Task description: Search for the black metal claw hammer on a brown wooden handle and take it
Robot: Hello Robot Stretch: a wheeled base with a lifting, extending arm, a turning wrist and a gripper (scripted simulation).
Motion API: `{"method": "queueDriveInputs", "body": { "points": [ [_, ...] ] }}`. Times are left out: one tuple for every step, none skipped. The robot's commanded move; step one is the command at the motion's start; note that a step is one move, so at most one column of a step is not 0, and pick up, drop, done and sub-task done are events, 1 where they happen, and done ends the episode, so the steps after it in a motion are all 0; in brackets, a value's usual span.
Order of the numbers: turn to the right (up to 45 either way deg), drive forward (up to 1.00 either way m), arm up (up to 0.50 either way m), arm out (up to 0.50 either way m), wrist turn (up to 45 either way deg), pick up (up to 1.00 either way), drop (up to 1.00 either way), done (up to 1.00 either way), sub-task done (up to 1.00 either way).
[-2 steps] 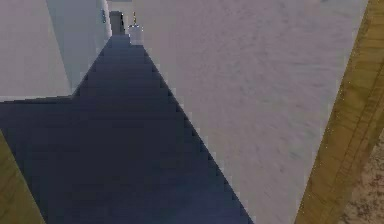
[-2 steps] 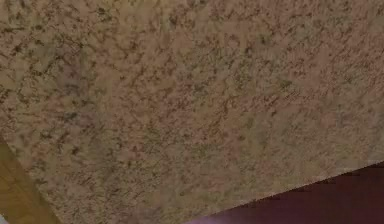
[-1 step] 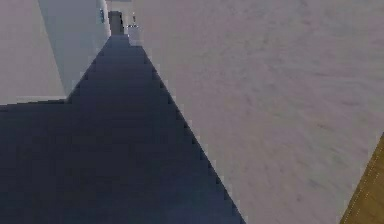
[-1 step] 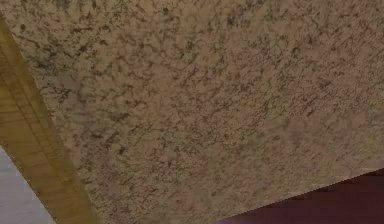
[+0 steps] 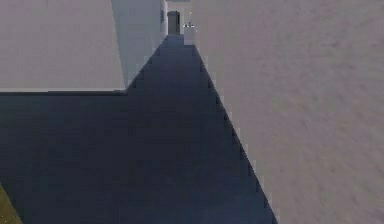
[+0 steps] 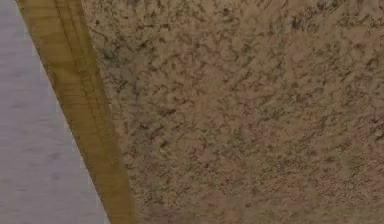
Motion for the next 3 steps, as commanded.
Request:
{"method": "queueDriveInputs", "body": {
  "points": [
    [0.0, 0.5, 0.0, 0.0, 0.0, 0.0, 0.0, 0.0, 0.0],
    [-3.0, 0.0, 0.0, 0.0, 0.0, 0.0, 0.0, 0.0, 0.0],
    [0.0, 1.0, 0.0, 0.0, 0.0, 0.0, 0.0, 0.0, 0.0]
  ]
}}
